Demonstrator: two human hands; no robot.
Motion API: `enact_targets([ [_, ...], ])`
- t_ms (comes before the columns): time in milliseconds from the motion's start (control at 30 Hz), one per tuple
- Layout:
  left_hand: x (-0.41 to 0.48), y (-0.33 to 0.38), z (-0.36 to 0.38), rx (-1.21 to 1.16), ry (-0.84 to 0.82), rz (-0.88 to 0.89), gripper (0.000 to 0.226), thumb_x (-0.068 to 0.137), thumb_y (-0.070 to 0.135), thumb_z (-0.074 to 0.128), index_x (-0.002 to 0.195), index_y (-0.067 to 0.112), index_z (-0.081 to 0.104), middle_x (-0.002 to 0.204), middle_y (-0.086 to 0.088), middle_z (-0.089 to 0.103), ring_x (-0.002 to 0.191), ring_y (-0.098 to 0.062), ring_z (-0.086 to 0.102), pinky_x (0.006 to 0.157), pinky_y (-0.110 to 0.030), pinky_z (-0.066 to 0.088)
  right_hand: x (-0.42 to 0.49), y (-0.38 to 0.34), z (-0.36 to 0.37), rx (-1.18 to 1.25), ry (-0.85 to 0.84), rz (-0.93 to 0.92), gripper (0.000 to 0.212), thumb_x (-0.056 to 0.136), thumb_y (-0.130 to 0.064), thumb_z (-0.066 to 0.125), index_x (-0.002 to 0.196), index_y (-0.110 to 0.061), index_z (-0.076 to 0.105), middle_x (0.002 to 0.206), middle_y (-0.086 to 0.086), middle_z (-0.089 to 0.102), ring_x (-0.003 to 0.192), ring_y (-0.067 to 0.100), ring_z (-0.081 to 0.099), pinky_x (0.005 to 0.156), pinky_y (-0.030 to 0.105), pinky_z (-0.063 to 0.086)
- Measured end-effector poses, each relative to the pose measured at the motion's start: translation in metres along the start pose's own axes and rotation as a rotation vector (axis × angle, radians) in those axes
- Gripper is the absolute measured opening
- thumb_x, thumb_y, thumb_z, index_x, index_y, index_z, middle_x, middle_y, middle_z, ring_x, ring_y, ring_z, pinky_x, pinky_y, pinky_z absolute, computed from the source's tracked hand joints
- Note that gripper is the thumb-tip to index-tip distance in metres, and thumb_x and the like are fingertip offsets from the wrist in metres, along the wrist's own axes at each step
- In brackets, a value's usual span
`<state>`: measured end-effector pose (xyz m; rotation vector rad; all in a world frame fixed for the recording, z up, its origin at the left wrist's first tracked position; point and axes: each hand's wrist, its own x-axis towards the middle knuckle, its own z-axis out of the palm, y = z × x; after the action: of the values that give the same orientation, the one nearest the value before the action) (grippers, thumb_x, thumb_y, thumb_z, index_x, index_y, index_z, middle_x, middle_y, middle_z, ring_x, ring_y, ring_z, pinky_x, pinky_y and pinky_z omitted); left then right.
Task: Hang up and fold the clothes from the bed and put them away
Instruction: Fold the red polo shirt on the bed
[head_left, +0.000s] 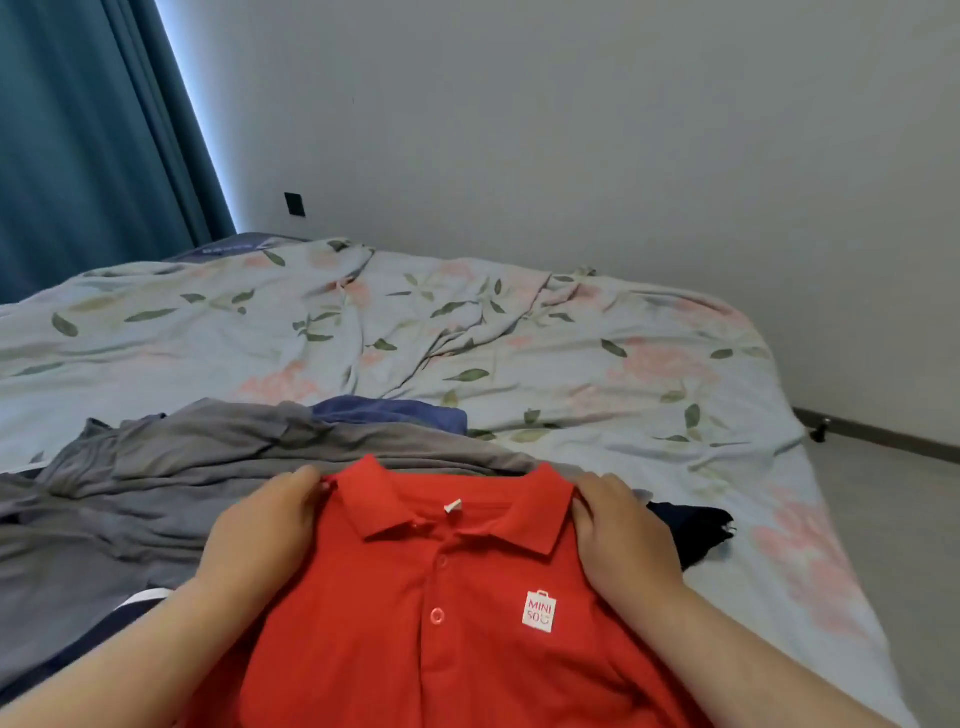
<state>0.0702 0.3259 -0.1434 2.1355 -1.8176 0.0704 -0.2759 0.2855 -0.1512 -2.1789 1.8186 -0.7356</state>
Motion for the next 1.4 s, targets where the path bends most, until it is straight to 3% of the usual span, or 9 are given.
enact_targets([
  [233,0.115,-0.021,0.065,0.173,-0.036,0.101,0.027,0.102,0.034,0.04,0.12,0.026,0.058,0.121,-0.007,0.066,0.105,-0.031,0.064,0.08,-0.042,0.048,0.107,0.026,0.065,-0.135,-0.036,-0.01,0.024,0.103,-0.04,0.03,0.1,-0.026,0.05,0.096,-0.003,0.048,0.091,0.028,0.058,0.068,0.037,0.038],
  [533,0.15,-0.019,0.098,0.19,0.064,0.123,0.028,0.101,0.034,0.038,0.112,0.018,0.058,0.105,-0.013,0.067,0.09,-0.036,0.066,0.066,-0.041,0.044,0.151,0.035,0.086,-0.278,-0.123,-0.007,0.031,0.103,-0.03,0.03,0.122,-0.017,0.052,0.123,0.014,0.056,0.106,0.038,0.059,0.077,0.041,0.043],
  [667,0.118,-0.003,0.068,-0.108,-0.052,-0.064,0.033,0.101,0.035,0.045,0.117,0.008,0.057,0.116,-0.02,0.062,0.106,-0.04,0.058,0.089,-0.048,0.046,0.117,0.016,0.056,-0.135,-0.233,0.077,0.034,0.105,-0.03,0.037,0.125,-0.007,0.051,0.127,0.019,0.052,0.116,0.04,0.053,0.093,0.044,0.044],
  [767,0.049,0.007,0.036,-0.191,0.058,-0.047,0.046,0.094,0.028,0.062,0.132,0.003,0.055,0.126,-0.023,0.059,0.118,-0.041,0.052,0.103,-0.048,0.039,0.053,-0.003,0.017,-0.054,-0.089,0.016,0.041,0.102,-0.03,0.044,0.136,-0.008,0.05,0.132,0.016,0.053,0.122,0.035,0.05,0.105,0.044,0.039],
  [900,-0.085,0.016,0.003,-0.211,0.068,-0.002,0.061,0.082,0.048,0.056,0.122,0.003,0.063,0.125,-0.019,0.06,0.117,-0.038,0.055,0.104,-0.049,0.043,-0.072,-0.017,-0.019,0.046,0.042,-0.199,0.026,0.09,-0.025,0.055,0.105,-0.009,0.067,0.107,0.007,0.062,0.099,0.025,0.057,0.093,0.034,0.042],
  [967,-0.148,0.015,-0.002,-0.175,0.012,-0.022,0.074,0.072,0.058,0.051,0.122,0.005,0.065,0.124,-0.018,0.06,0.115,-0.037,0.056,0.1,-0.051,0.047,-0.132,-0.01,-0.022,0.019,0.002,-0.119,0.016,0.086,-0.019,0.066,0.1,-0.011,0.07,0.103,0.003,0.06,0.095,0.022,0.056,0.09,0.033,0.044],
  [1067,-0.214,0.004,-0.006,-0.107,-0.121,-0.028,0.081,0.067,0.062,0.052,0.122,0.006,0.067,0.122,-0.017,0.063,0.109,-0.038,0.062,0.09,-0.053,0.053,-0.196,-0.002,-0.018,-0.05,-0.161,0.177,0.038,0.086,-0.022,0.072,0.123,-0.013,0.065,0.12,0.008,0.055,0.108,0.028,0.053,0.098,0.038,0.044],
  [1200,-0.243,-0.009,-0.013,-0.143,-0.226,-0.17,0.052,0.074,0.05,0.075,0.109,0.013,0.066,0.106,-0.005,0.057,0.096,-0.03,0.058,0.082,-0.042,0.05,-0.227,-0.008,-0.017,0.014,-0.197,0.358,0.049,0.094,-0.026,0.063,0.139,-0.011,0.05,0.13,0.01,0.05,0.118,0.027,0.053,0.102,0.034,0.042],
  [1400,-0.235,-0.004,-0.03,-0.329,-0.251,-0.41,0.025,0.087,0.02,0.07,0.084,0.014,0.046,0.075,-0.001,0.056,0.071,-0.02,0.053,0.061,-0.036,0.038,-0.234,-0.014,-0.025,-0.101,-0.167,0.583,0.031,0.093,-0.039,0.063,0.101,-0.009,0.059,0.1,0.01,0.058,0.093,0.03,0.06,0.079,0.036,0.049],
])
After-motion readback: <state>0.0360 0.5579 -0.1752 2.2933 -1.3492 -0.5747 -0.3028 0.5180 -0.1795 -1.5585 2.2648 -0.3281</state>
